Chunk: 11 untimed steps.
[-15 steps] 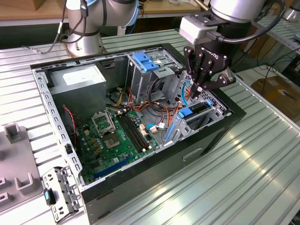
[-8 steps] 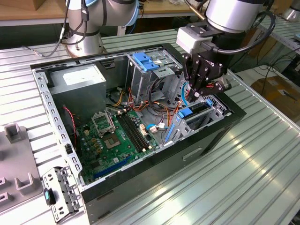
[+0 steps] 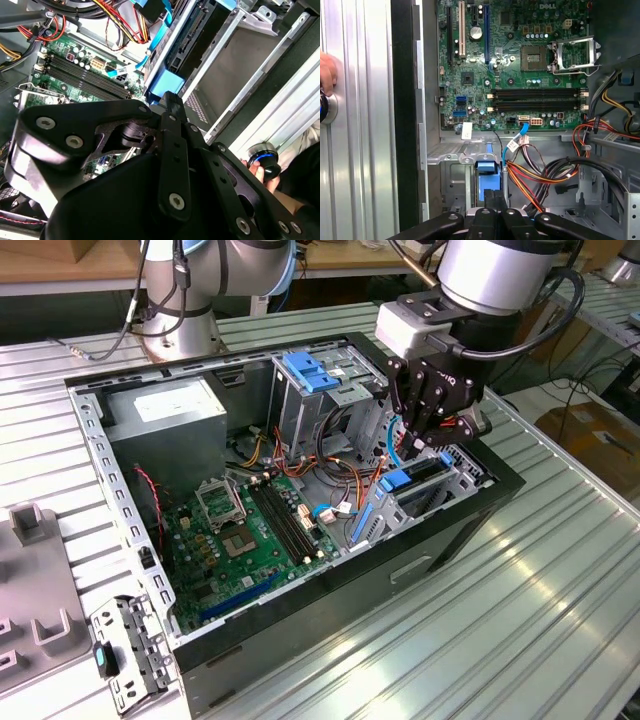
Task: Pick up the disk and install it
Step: 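Insert the first disk wire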
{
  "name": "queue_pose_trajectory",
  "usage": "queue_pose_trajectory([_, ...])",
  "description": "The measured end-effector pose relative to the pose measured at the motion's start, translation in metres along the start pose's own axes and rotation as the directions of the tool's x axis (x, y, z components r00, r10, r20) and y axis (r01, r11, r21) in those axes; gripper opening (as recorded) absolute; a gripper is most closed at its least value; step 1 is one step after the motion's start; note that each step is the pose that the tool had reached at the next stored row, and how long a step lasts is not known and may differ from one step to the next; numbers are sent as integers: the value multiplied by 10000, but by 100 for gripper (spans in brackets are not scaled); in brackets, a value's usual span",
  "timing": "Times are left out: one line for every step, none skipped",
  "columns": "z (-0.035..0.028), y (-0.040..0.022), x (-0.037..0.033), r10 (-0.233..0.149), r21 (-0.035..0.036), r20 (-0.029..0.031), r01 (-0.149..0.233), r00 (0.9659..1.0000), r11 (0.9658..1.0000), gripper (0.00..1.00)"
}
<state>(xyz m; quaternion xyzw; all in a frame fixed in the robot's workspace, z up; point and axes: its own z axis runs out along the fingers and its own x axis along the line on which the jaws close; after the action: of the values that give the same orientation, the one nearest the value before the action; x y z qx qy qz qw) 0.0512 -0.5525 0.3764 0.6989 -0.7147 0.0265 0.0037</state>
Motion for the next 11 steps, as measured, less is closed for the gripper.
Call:
queue_pose_trajectory([0, -3, 0, 2, 0, 0, -2, 10000, 10000, 11])
queue_pose_trajectory([1, -10, 0, 2, 0, 1, -2, 10000, 10000, 11])
queue_pose_trajectory([1, -12, 0, 2, 0, 0, -2, 10000, 10000, 11])
queue_pose_trajectory([1, -14, 0, 3, 0, 0, -3, 10000, 10000, 11])
queue_pose_trajectory([1, -17, -1, 3, 0, 0, -3, 10000, 10000, 11])
queue_pose_trajectory([1, -17, -1, 2, 0, 0, -2, 10000, 10000, 11])
queue_pose_trajectory([0, -17, -1, 2, 0, 0, -2, 10000, 10000, 11])
queue_pose_trajectory([1, -18, -1, 3, 0, 0, -3, 10000, 10000, 11])
queue_pose_trajectory([1, -18, -1, 2, 0, 0, -2, 10000, 10000, 11])
queue_pose_trajectory([1, -19, 0, 3, 0, 0, -3, 10000, 10000, 11])
queue_pose_trajectory([1, -19, -1, 2, 0, 0, -2, 10000, 10000, 11])
